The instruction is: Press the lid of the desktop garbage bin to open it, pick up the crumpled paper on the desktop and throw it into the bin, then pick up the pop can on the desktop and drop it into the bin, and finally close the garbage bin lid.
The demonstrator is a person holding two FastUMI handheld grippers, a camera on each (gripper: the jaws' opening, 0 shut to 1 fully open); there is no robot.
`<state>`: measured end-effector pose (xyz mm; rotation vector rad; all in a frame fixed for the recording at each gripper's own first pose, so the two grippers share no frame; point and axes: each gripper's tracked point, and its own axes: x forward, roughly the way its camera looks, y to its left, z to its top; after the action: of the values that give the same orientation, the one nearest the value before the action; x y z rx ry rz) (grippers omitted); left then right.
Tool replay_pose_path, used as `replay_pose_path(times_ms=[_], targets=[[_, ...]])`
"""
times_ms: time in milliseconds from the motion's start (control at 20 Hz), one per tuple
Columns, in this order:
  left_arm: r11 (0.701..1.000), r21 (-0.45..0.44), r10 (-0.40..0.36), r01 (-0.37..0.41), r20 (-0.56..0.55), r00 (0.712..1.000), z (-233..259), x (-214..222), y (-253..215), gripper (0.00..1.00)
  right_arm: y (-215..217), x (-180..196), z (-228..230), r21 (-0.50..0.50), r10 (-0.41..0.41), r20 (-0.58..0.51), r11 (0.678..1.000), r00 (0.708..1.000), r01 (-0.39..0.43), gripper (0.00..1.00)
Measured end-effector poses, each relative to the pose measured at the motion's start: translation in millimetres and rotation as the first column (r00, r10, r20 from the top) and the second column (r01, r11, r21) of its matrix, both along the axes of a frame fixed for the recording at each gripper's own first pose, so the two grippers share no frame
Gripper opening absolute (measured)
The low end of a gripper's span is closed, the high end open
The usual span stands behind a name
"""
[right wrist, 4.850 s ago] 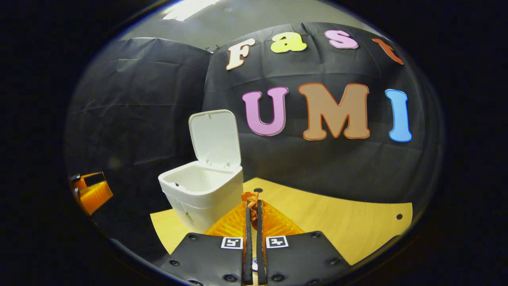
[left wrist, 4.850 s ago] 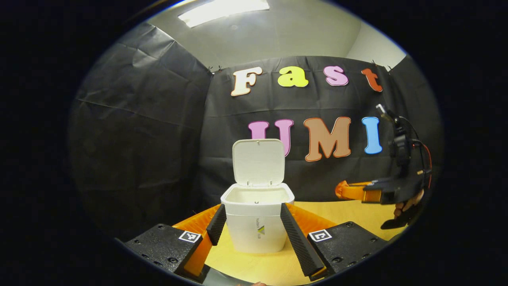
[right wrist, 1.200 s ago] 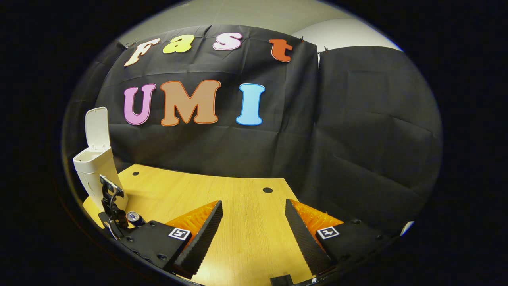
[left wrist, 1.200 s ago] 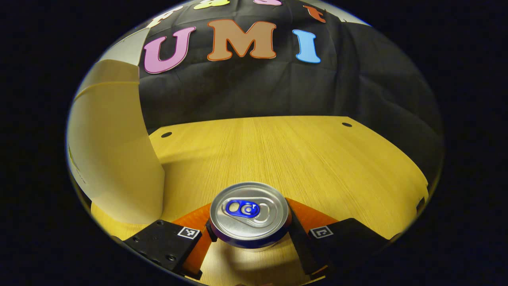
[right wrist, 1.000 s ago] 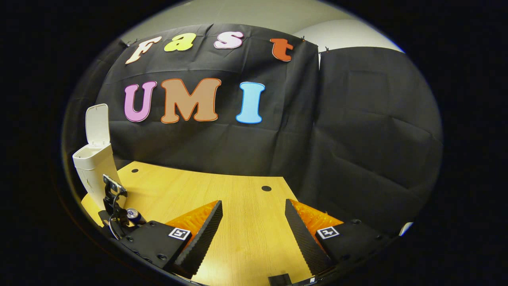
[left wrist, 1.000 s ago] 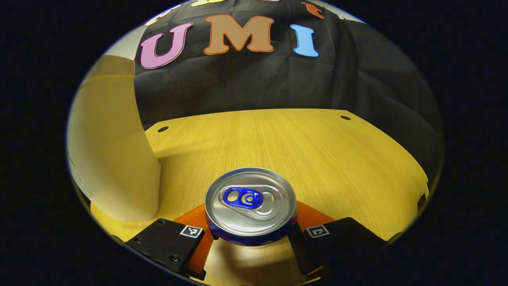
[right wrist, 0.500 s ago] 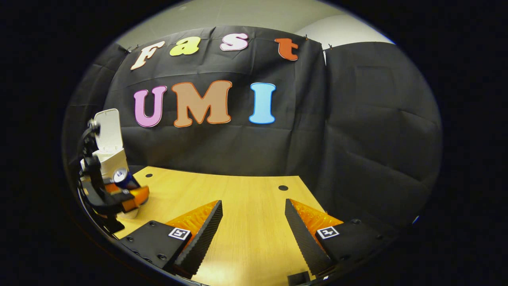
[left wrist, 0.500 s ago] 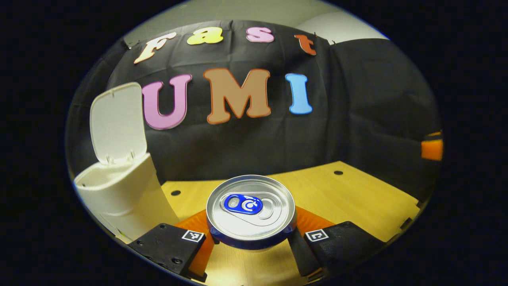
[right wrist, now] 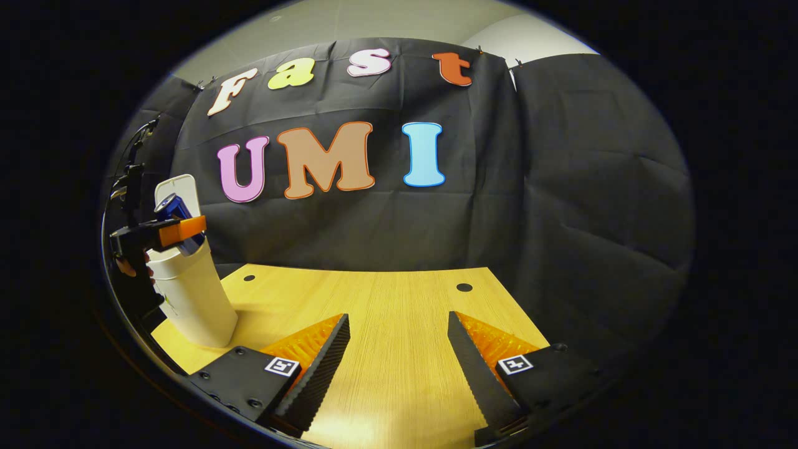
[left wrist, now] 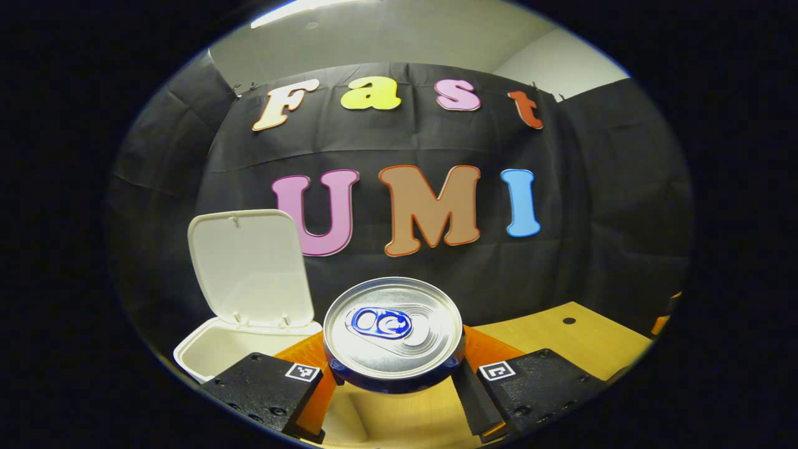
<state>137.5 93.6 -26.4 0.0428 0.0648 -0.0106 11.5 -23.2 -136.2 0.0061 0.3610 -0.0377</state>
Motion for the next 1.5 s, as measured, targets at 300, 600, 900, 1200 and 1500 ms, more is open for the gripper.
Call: replay_pose_path(times_ms=[300, 600, 900, 1200, 1500], targets=[[0.982, -0.004, 0.191, -0.191, -0.031, 0.981, -2, 11, 92, 0.77, -8, -3, -7, -0.004, -0.006, -0.02, 1.0, 1.0, 0.005, 1.0], [0.953, 0.006, 0.303, -0.304, -0.106, 0.947, -37, 8, 143, 0.79, -16, -5, -12, -0.014, -0.019, -0.039, 1.0, 0.999, 0.018, 0.99], [0.951, -0.002, 0.31, -0.311, -0.061, 0.949, -16, -1, 150, 0.95, -11, -6, -11, -0.031, -0.006, -0.034, 1.0, 0.999, 0.005, 1.0], [0.971, -0.041, 0.238, -0.236, 0.067, 0.969, 85, 11, 142, 0.94, -4, -15, -25, -0.006, 0.005, -0.058, 1.0, 0.998, -0.006, 1.0], [0.984, -0.033, 0.18, -0.177, 0.098, 0.979, 148, 61, 151, 0.93, -17, -31, -45, 0.013, -0.03, -0.094, 0.999, 0.995, 0.032, 0.99]])
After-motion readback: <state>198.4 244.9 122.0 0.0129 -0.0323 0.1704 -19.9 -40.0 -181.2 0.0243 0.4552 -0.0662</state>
